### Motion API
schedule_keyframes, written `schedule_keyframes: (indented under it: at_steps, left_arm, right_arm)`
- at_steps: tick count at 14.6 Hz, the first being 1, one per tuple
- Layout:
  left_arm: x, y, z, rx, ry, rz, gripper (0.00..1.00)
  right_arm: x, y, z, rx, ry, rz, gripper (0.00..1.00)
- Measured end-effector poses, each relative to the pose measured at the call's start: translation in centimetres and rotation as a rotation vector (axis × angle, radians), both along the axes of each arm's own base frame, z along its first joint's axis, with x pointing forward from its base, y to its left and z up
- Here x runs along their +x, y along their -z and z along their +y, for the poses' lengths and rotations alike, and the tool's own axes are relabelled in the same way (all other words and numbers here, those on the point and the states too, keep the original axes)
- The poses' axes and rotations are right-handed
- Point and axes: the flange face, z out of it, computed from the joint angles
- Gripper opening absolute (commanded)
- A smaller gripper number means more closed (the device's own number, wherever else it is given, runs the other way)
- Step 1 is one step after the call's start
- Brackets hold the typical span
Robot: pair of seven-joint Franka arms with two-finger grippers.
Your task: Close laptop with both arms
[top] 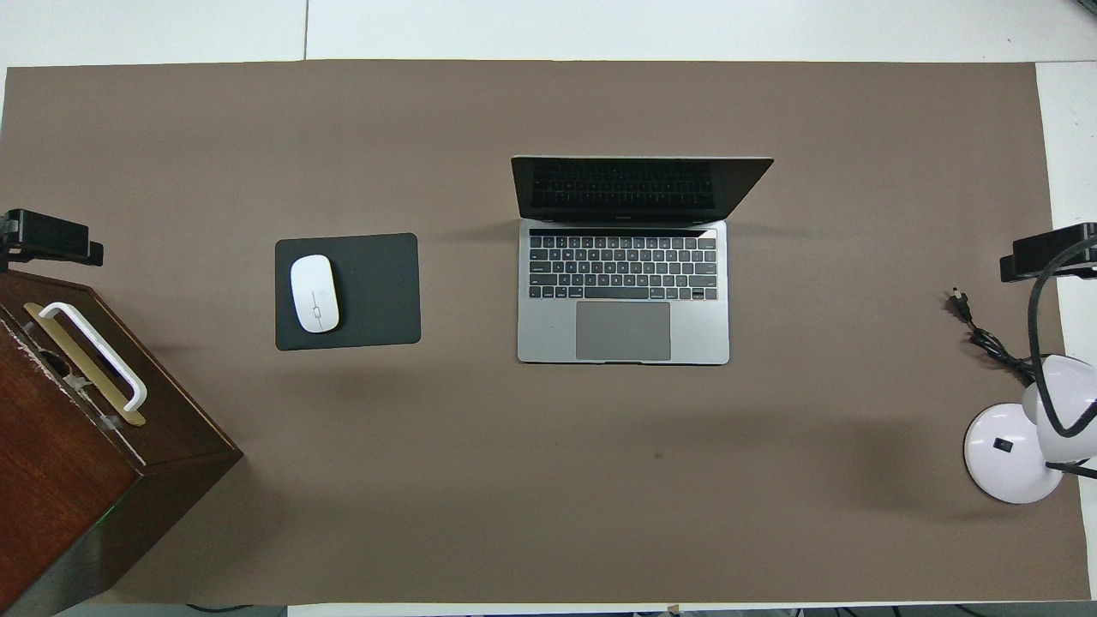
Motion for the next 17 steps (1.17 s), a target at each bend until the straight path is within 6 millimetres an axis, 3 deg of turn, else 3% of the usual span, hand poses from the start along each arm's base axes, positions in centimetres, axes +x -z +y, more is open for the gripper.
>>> schedule_keyframes:
  at_steps: [6, 8, 10, 13, 17]
  left_arm:
    - [0.0, 0.0, 0.1, 0.002, -0.001, 0.0, 1.0]
    - [0.0, 0.0, 0.1, 0.004, -0.001, 0.0, 1.0]
    - [0.0, 0.0, 0.1, 0.005, -0.001, -0.004, 1.0]
    - [0.1, -0.1, 0.1, 0.007, 0.0, -0.007, 1.0]
    - [0.1, -0.1, 0.1, 0.013, 0.0, -0.007, 1.0]
  right_arm:
    - [0.6, 0.4, 0.0, -0.001, 0.001, -0.006, 0.98]
    - [1.7, 0.3, -0.2, -0.003, 0.004, -0.028, 0.85]
    - [3.4, -0.1, -0.3, -0.007, 0.001, -0.048, 0.61]
    - [7.1, 0.9, -0.5, -0.007, -0.01, -0.064, 0.36]
    - [12.7, 3.6, -0.9, -0.016, -0.007, -0.142, 0.39]
